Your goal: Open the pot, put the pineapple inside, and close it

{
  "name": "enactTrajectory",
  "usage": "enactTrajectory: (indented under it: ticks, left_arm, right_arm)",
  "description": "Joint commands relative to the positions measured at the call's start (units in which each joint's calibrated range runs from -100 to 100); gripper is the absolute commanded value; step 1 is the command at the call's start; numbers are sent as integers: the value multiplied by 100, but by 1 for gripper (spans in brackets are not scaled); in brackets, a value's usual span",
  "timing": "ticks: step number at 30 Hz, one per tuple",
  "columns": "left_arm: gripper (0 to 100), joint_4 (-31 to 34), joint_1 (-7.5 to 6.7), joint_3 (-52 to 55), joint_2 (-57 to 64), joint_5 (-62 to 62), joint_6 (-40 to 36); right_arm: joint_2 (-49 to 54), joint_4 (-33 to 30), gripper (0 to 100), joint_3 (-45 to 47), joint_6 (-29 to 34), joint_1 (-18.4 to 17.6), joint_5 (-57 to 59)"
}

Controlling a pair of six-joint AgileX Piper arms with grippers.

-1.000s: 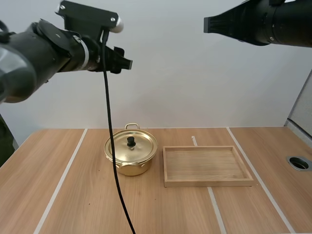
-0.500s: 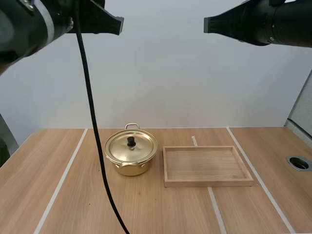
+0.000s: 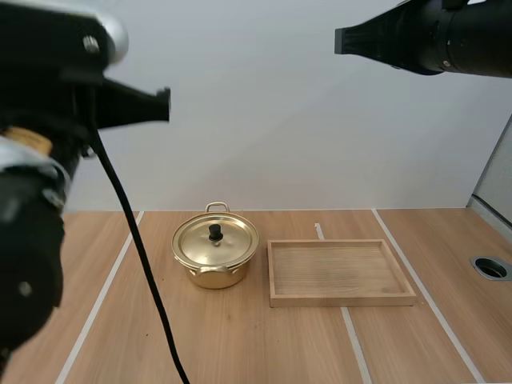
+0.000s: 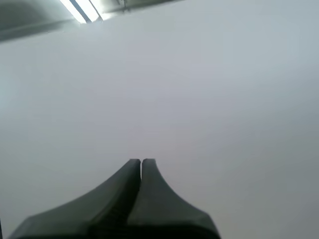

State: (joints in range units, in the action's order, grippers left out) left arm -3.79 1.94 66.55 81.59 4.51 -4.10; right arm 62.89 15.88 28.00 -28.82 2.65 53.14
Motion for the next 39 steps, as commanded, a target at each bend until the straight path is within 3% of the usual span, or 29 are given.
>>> enactTrajectory:
  ticks: [1, 5, 12, 23, 39]
  left_arm:
    - [0, 442, 0, 892, 312, -55, -952]
    - [0, 442, 0, 1990, 674, -737, -1030]
    - [0, 442, 0, 3345, 1591, -878, -1030]
    - [0, 640, -17, 3345, 1841, -3448, -1030]
    - [0, 650, -17, 3345, 1841, -3392, -984]
  right_arm:
    - [60, 3, 0, -35, 17, 16, -27]
    - [60, 3, 0, -35, 17, 16, -27]
    - [60, 3, 0, -35, 17, 16, -27]
    - [60, 3, 0, -35, 17, 16, -27]
    - [60, 3, 0, -35, 17, 16, -27]
